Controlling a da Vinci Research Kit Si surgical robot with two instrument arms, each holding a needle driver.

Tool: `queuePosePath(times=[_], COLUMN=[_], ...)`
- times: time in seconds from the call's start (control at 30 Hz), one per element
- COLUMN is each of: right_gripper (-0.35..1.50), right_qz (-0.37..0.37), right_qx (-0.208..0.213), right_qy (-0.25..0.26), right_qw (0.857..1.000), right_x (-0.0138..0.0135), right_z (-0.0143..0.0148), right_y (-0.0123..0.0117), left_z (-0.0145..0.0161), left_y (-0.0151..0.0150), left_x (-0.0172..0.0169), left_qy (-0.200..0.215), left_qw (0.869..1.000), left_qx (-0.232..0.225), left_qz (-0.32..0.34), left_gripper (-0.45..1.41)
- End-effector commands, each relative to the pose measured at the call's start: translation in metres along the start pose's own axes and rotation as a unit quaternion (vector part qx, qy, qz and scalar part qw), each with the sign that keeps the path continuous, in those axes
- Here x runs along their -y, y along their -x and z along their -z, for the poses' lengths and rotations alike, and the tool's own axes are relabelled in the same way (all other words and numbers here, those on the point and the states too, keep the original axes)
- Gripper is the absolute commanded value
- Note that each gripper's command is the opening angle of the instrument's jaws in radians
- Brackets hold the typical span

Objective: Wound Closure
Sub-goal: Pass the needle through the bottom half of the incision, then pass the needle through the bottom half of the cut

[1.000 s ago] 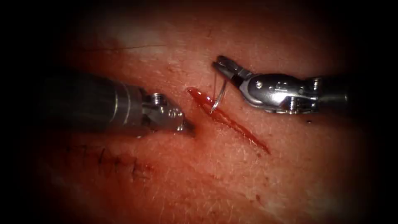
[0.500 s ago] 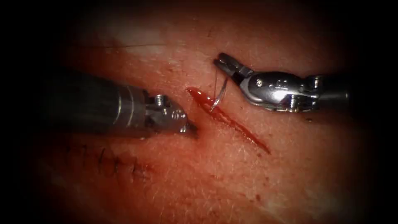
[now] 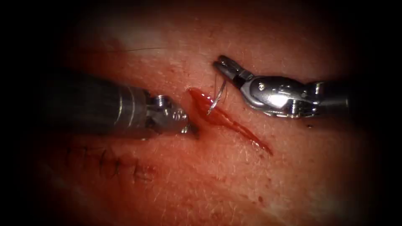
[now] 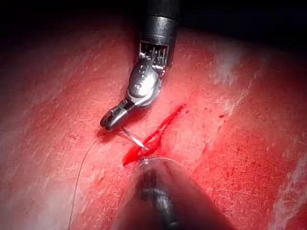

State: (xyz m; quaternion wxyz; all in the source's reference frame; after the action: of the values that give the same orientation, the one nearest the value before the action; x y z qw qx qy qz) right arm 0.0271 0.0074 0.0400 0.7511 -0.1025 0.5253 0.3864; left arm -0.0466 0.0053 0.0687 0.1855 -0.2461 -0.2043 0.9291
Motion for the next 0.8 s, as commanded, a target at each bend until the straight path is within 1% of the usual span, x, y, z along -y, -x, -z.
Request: queuePosePath(times=[0.03, 0.47, 0.7, 0.8], right_gripper=[-0.35, -0.35, -0.35, -0.35], right_qz=[-0.008, -0.043, -0.048, -0.06], right_qx=[0.001, 0.023, 0.028, 0.037], right_qy=[-0.002, -0.009, -0.025, -0.035], right_qw=[1.0, 0.999, 0.998, 0.997], right_x=[0.0007, 0.0012, 0.0028, 0.0039], right_z=[-0.0002, -0.0003, -0.0001, -0.0002], right_y=[0.0007, 0.0016, 0.0016, 0.0015], left_z=[-0.0009, -0.0007, -0.0005, -0.0002], left_y=[0.0001, 0.0004, 0.0005, 0.0006], left_x=[-0.0002, 0.0, 0.0, 0.0001], left_qy=[0.001, 0.002, 0.004, 0.005], left_qw=[1.0, 1.0, 1.0, 1.0], left_qx=[0.0, 0.0, 0.0, 0.0], left_qz=[-0.001, -0.003, -0.003, -0.004], left_gripper=[-0.25, -0.25, -0.27, -0.28])
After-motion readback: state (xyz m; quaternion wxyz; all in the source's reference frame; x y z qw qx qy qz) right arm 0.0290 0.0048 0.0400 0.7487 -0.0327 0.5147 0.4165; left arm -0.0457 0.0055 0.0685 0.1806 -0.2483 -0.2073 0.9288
